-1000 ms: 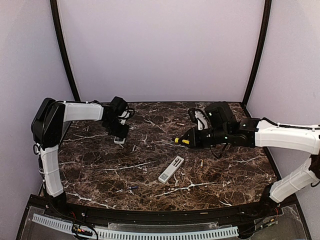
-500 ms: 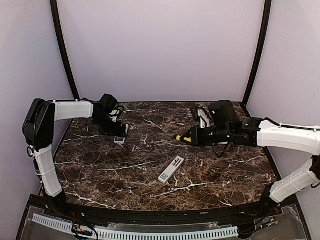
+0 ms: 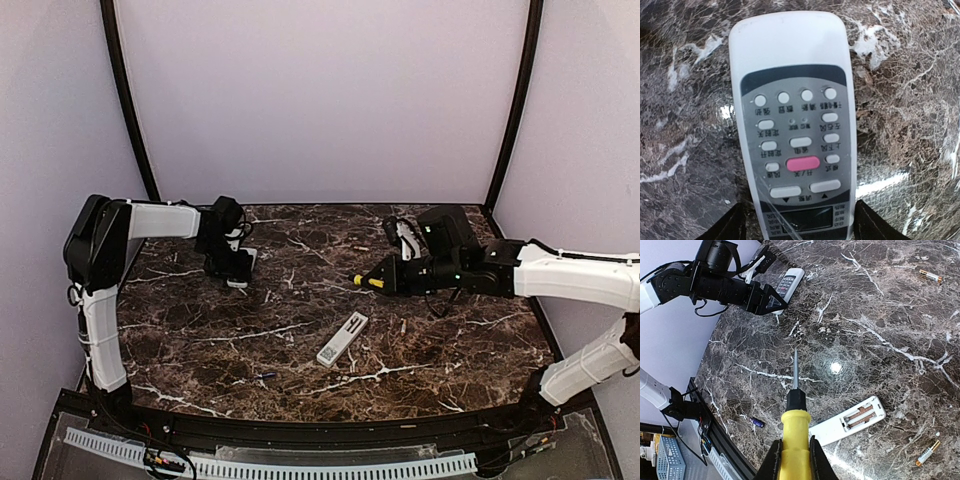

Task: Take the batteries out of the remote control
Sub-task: Pick up the remote control without the battery cover from the center of the board.

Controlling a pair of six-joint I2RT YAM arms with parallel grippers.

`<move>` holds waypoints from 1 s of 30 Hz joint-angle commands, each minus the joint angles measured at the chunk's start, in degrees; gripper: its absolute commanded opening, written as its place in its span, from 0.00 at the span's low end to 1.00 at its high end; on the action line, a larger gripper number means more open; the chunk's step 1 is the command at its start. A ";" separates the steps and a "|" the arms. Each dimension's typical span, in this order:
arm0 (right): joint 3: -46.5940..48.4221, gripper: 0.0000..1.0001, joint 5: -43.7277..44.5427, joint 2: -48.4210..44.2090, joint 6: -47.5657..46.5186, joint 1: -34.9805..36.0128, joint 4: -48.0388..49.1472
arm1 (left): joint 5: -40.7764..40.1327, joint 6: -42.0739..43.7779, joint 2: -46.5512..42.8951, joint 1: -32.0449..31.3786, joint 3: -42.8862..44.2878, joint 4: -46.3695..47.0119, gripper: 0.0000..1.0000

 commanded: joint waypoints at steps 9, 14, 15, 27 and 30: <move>-1.18 0.00 -0.02 -1.28 0.38 -0.26 3.26 | -3.00 3.07 1.59 -0.19 -0.27 -2.94 0.37; -1.43 0.00 0.65 -3.46 -0.01 -0.35 2.30 | 10.27 5.74 -11.36 -0.09 -5.32 1.49 0.34; -1.61 0.00 0.76 -3.96 -0.13 -0.47 2.33 | 12.68 6.67 -15.45 -0.08 -5.90 1.60 0.34; -3.01 0.00 -4.97 -5.34 -1.55 -1.40 8.51 | 50.83 6.32 -30.23 0.82 -16.55 1.97 0.34; -3.18 0.00 -7.83 -7.38 -3.56 -1.41 10.11 | 61.62 6.52 -32.00 0.82 -18.74 2.22 0.34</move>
